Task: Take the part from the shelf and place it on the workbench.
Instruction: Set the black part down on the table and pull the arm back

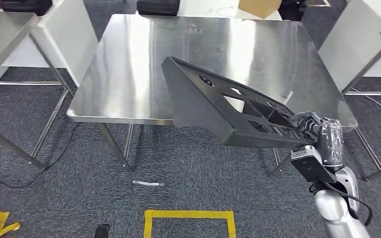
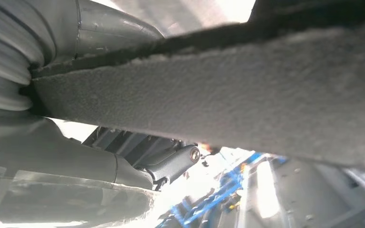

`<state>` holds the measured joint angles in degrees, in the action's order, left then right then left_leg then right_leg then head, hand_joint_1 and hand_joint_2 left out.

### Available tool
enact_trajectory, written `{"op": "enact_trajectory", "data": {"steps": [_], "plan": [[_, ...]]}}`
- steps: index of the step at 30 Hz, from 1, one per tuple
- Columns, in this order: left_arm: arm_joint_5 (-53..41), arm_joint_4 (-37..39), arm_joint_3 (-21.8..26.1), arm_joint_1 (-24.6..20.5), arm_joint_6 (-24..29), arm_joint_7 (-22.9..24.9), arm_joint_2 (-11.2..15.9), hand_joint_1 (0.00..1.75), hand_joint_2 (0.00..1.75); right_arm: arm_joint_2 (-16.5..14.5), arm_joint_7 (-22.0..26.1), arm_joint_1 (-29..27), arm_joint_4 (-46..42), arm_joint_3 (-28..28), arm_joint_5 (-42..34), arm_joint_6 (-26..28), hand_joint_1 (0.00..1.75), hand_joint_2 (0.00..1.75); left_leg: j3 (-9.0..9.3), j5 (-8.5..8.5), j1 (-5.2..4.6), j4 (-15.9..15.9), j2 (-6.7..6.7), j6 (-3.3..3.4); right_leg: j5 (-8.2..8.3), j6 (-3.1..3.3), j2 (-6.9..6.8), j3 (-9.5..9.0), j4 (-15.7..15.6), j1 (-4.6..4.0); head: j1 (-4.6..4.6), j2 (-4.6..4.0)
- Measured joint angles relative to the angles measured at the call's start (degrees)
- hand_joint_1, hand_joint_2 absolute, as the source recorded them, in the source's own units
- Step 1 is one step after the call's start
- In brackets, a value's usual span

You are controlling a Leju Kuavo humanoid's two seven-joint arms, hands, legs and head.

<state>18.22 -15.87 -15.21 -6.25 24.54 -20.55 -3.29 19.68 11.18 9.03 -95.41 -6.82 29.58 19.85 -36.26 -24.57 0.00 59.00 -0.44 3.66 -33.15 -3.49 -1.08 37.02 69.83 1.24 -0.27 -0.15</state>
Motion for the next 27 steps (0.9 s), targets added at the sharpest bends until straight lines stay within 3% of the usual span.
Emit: {"op": "enact_trajectory", "data": {"steps": [2, 3, 4, 6, 8, 10, 12, 14, 17, 22, 27], "plan": [[0.20, 0.00, -0.01, 0.08, -0.02, -0.20, -0.15, 0.00, 1.75, 0.01, 0.38, 0.03, 0.27, -0.04, -0.07, 0.02, 1.75, 1.75, 0.02, -0.01, -0.08, 0.04, -1.17, 0.09, -1.32, -0.22, 0.91, 3.28, 5.48, -0.11, 0.16, 0.00], [0.28, 0.00, -0.01, 0.13, -0.01, -0.27, -0.18, 0.00, 1.75, 0.00, 0.54, 0.03, 0.35, -0.06, -0.13, 0.03, 1.75, 1.75, 0.04, -0.02, -0.09, 0.08, -1.65, 0.08, -0.62, -0.62, 1.01, 3.53, 5.10, -0.08, 0.15, 0.00], [0.35, 0.00, -0.01, 0.17, -0.01, -0.33, -0.19, 0.00, 1.75, 0.00, 0.70, 0.07, 0.38, -0.08, -0.20, 0.04, 1.75, 1.75, 0.09, -0.06, -0.07, 0.13, -2.08, 0.02, 0.97, -1.17, 1.04, 2.66, 2.41, 0.00, 0.15, 0.00], [0.37, 0.00, -0.02, 0.17, 0.01, -0.38, -0.18, 0.00, 1.75, -0.01, 1.02, 0.24, 0.39, -0.08, -0.41, 0.06, 1.75, 1.75, 0.12, -0.25, -0.12, 0.36, -2.68, -0.30, 4.67, -2.01, 1.14, -0.78, -5.89, 0.18, 0.19, 0.00], [0.44, 0.00, -0.03, 0.18, 0.04, -0.39, -0.16, 0.00, 1.75, -0.08, 1.26, 0.35, 0.44, -0.09, -0.66, 0.05, 1.75, 1.75, 0.02, -0.50, -0.38, 0.61, -2.96, -0.61, 6.38, -1.55, 1.33, -2.85, -10.39, 0.28, 0.15, 0.00], [0.54, 0.00, -0.03, 0.21, 0.11, -0.39, -0.12, 0.00, 1.75, -0.20, 1.35, 0.38, 0.50, -0.12, -0.80, 0.01, 1.75, 1.75, -0.03, -0.51, -0.52, 0.65, -2.97, -0.14, 6.58, -0.86, 1.45, -3.10, -10.81, 0.29, 0.06, 0.00], [0.64, 0.00, -0.03, 0.22, 0.19, -0.39, -0.09, 0.00, 1.75, -0.33, 1.39, 0.47, 0.53, -0.15, -0.86, -0.05, 1.75, 1.75, 0.15, -0.40, -0.52, 0.45, -2.84, 0.39, 6.62, -0.68, 1.51, -3.14, -10.83, 0.15, 0.06, 0.00], [0.80, 0.00, -0.03, 0.20, 0.28, -0.39, -0.10, 0.00, 1.75, -0.47, 1.43, 0.62, 0.59, -0.17, -0.90, -0.20, 1.75, 1.75, 0.35, -0.37, -0.49, 0.19, -2.74, 0.35, 6.62, -0.50, 1.55, -3.18, -10.82, 0.02, 0.06, 0.00], [1.04, 0.00, -0.03, 0.21, 0.50, -0.39, -0.11, 0.00, 1.75, -0.66, 1.50, 1.03, 0.86, -0.26, -0.96, -0.43, 1.75, 1.75, 0.46, -0.23, -0.44, -0.07, -2.72, -0.08, 6.60, -0.16, 1.57, -3.17, -10.81, -0.11, 0.06, 0.00], [1.25, 0.00, -0.03, 0.22, 0.56, -0.41, -0.15, 0.00, 1.75, -0.96, 1.54, 1.69, 1.31, -0.52, -1.08, -0.46, 1.75, 1.75, 0.49, -0.22, -0.33, -0.22, -2.72, -1.39, 6.53, 0.41, 1.55, -3.16, -10.76, -0.30, 0.10, 0.00], [1.44, 0.00, -0.03, 0.23, 0.69, -0.47, -0.16, 0.00, 1.75, -1.22, 1.55, 1.93, 1.51, -0.92, -1.05, -0.46, 1.75, 1.75, 0.48, -0.21, -0.42, -0.22, -2.73, -1.54, 6.53, 0.41, 1.55, -3.19, -10.79, -0.23, 0.11, 0.00]]}}
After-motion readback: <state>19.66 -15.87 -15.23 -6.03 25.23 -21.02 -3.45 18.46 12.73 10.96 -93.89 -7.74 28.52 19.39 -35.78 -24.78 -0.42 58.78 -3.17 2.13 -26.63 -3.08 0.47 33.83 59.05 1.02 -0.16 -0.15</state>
